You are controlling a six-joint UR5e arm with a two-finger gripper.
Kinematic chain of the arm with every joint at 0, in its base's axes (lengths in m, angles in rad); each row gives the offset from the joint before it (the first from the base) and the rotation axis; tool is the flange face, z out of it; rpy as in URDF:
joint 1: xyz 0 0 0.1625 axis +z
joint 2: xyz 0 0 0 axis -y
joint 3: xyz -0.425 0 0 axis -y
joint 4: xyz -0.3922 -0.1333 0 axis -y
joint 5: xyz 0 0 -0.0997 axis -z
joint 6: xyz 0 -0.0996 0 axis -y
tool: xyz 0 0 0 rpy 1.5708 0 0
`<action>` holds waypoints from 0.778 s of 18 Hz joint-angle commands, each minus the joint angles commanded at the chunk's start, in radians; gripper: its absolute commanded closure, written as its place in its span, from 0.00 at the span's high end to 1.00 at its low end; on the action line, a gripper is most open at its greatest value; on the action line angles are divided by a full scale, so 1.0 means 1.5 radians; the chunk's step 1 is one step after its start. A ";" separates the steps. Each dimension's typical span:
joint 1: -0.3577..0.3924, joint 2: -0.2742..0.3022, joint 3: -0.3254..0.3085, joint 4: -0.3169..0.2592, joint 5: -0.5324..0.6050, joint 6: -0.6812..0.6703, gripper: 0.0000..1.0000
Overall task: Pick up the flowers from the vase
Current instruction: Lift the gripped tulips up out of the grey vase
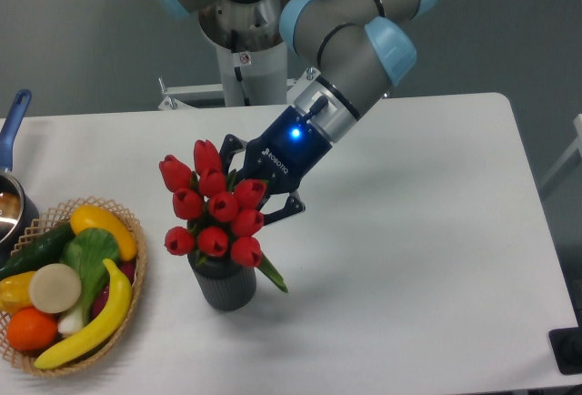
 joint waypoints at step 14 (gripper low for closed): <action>0.017 0.041 0.122 0.000 -0.002 -0.195 0.41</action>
